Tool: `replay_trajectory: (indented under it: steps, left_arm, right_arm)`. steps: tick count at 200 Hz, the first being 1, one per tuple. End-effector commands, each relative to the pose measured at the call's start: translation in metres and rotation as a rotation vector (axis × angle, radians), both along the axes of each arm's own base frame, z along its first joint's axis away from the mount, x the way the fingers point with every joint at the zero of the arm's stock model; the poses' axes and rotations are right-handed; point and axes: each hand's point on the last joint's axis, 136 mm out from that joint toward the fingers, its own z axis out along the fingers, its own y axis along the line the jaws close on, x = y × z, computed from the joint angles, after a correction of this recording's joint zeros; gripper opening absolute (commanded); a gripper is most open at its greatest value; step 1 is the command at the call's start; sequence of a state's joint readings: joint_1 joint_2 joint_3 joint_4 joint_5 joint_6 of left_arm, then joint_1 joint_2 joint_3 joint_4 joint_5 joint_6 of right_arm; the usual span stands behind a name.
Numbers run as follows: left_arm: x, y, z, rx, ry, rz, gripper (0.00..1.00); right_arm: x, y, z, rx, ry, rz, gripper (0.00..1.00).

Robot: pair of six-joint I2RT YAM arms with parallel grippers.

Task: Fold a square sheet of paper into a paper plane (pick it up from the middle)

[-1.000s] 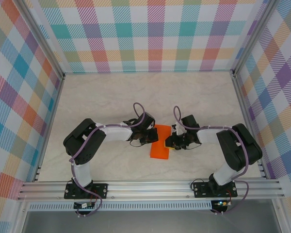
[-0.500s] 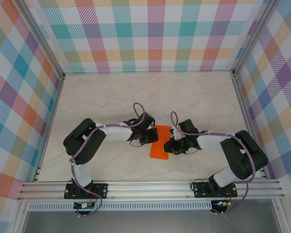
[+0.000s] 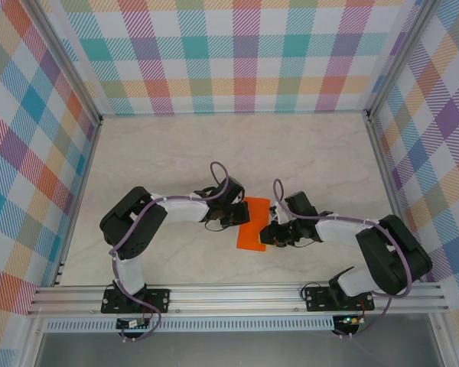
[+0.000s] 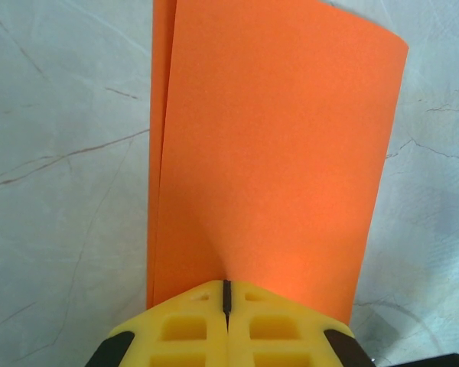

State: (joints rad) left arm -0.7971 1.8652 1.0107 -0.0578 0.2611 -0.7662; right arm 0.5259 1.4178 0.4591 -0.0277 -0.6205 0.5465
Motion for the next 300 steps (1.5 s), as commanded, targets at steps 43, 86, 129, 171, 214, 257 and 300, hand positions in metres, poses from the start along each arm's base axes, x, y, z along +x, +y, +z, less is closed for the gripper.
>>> replay_trajectory:
  steps: [43, 86, 129, 171, 214, 257, 300]
  left_arm:
    - [-0.034, 0.036, -0.045, 0.169, 0.131, 0.007, 0.0]
    - [-0.034, 0.034, -0.046, 0.164, 0.132, 0.008, 0.0]
    - [-0.034, 0.035, -0.047, 0.167, 0.136, 0.009, 0.0]
    - [-0.036, 0.037, -0.047, 0.172, 0.136, 0.011, 0.0]
    - [-0.033, 0.034, -0.04, 0.15, 0.119, 0.015, 0.0]
    - [-0.037, 0.029, -0.037, 0.127, 0.125, 0.005, 0.0]
    - [-0.043, 0.029, -0.043, 0.138, 0.156, -0.008, 0.0]
  right_arm:
    - [-0.027, -0.007, -0.031, -0.065, 0.091, 0.028, 0.19]
    - [-0.027, -0.005, -0.025, -0.058, 0.087, 0.026, 0.2]
    - [-0.034, -0.002, -0.019, -0.067, 0.059, 0.053, 0.2]
    - [-0.037, -0.014, -0.033, -0.128, 0.074, 0.021, 0.2]
    - [-0.024, -0.015, -0.011, -0.141, 0.021, -0.036, 0.24]
    - [-0.012, -0.027, 0.006, -0.245, 0.027, -0.121, 0.28]
    - [-0.014, -0.033, 0.023, -0.262, 0.028, -0.149, 0.31]
